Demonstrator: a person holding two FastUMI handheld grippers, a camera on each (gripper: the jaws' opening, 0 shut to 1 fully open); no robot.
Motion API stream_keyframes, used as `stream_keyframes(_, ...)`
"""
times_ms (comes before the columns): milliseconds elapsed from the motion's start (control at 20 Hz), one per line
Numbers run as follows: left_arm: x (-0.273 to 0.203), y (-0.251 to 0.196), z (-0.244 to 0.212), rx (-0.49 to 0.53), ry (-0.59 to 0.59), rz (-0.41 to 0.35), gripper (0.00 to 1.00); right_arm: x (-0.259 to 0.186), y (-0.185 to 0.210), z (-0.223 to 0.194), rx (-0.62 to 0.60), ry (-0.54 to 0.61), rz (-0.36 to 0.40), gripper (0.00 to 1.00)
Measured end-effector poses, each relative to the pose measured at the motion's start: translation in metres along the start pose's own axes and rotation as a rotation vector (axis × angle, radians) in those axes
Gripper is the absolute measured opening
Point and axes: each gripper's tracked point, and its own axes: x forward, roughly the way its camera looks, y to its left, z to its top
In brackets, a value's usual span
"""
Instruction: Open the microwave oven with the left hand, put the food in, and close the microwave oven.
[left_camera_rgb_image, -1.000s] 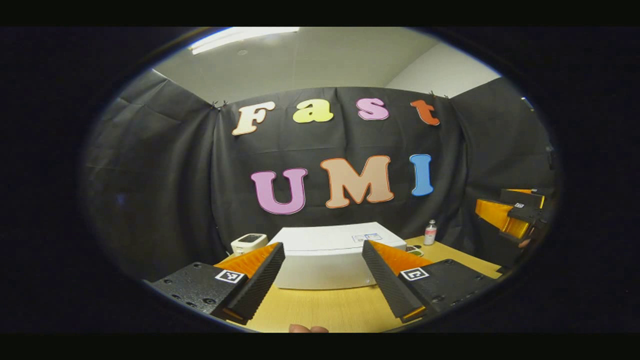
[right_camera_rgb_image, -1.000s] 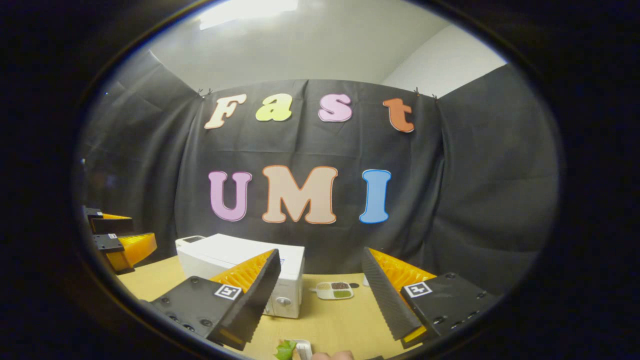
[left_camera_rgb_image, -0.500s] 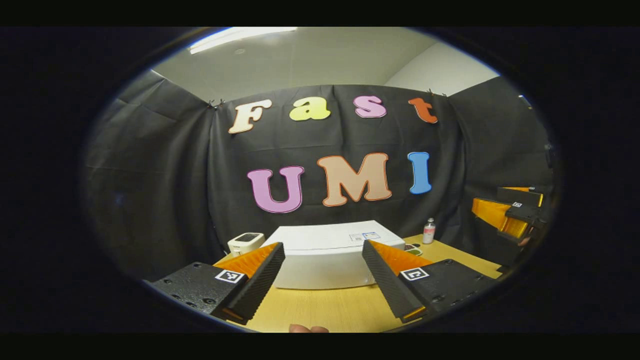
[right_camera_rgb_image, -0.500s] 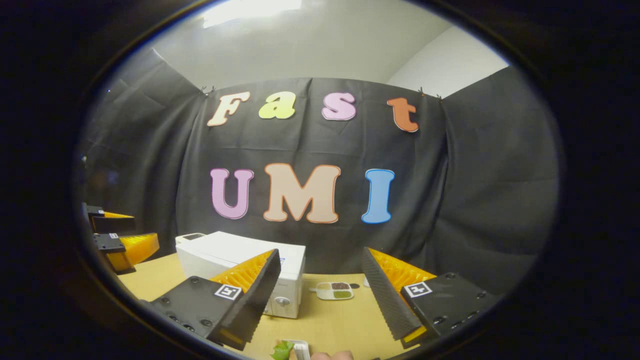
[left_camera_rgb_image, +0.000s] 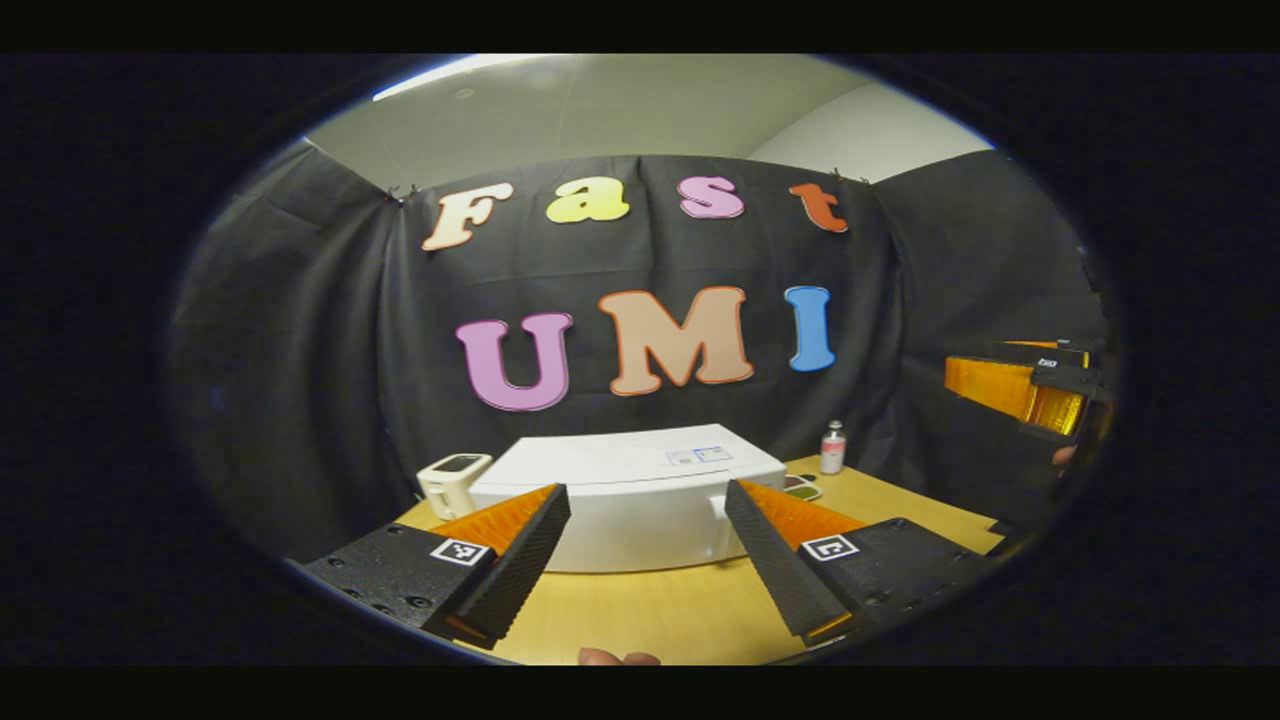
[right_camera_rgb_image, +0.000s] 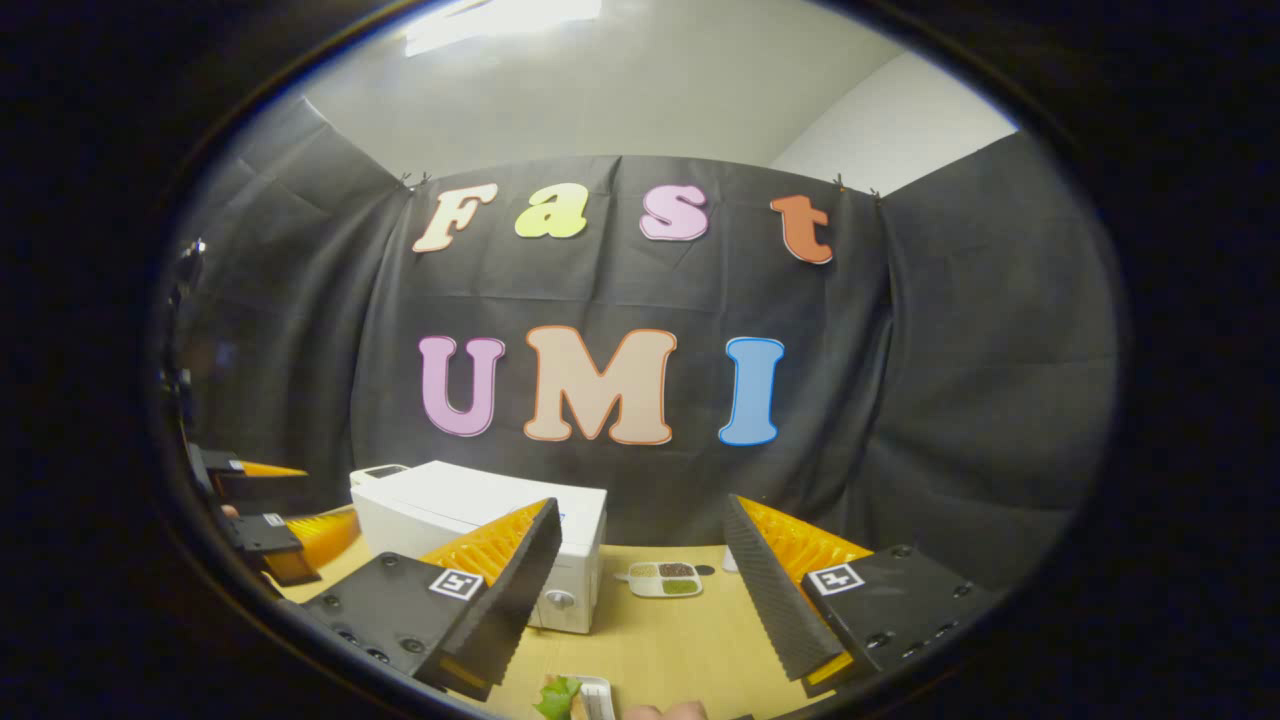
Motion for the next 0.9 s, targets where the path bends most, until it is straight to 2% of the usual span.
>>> stream_keyframes(200,0.031,-0.008,-0.038,0.034,0.034,-0.036,1.0,-0.012,-0.019,-0.012,-0.053,0.04,-0.019,0.96)
stream_keyframes(350,0.059,-0.026,-0.069,0.026,0.061,-0.082,0.98,-0.021,-0.032,-0.017,-0.086,0.065,-0.041,0.96)
stream_keyframes(400,0.066,-0.029,-0.077,0.031,0.074,-0.085,1.0,-0.024,-0.038,-0.024,-0.093,0.087,-0.05,0.96)
stream_keyframes(500,0.085,-0.034,-0.091,0.029,0.082,-0.09,0.98,-0.031,-0.046,-0.029,-0.09,0.116,-0.075,1.0)
stream_keyframes(550,0.094,-0.039,-0.1,0.028,0.087,-0.097,0.98,-0.034,-0.048,-0.03,-0.083,0.124,-0.086,0.96)
stream_keyframes(650,0.109,-0.05,-0.117,0.028,0.103,-0.124,0.98,-0.039,-0.05,-0.034,-0.087,0.137,-0.095,0.96)
stream_keyframes(700,0.118,-0.054,-0.123,0.038,0.112,-0.133,0.95,-0.042,-0.051,-0.035,-0.105,0.141,-0.099,0.96)
stream_keyframes(750,0.123,-0.055,-0.13,0.046,0.113,-0.137,0.98,-0.044,-0.053,-0.034,-0.126,0.144,-0.107,1.0)
stream_keyframes(800,0.129,-0.057,-0.135,0.047,0.113,-0.135,0.98,-0.047,-0.057,-0.037,-0.141,0.153,-0.12,0.96)
stream_keyframes(900,0.142,-0.06,-0.153,0.039,0.142,-0.128,0.98,-0.053,-0.054,-0.038,-0.133,0.168,-0.129,0.97)
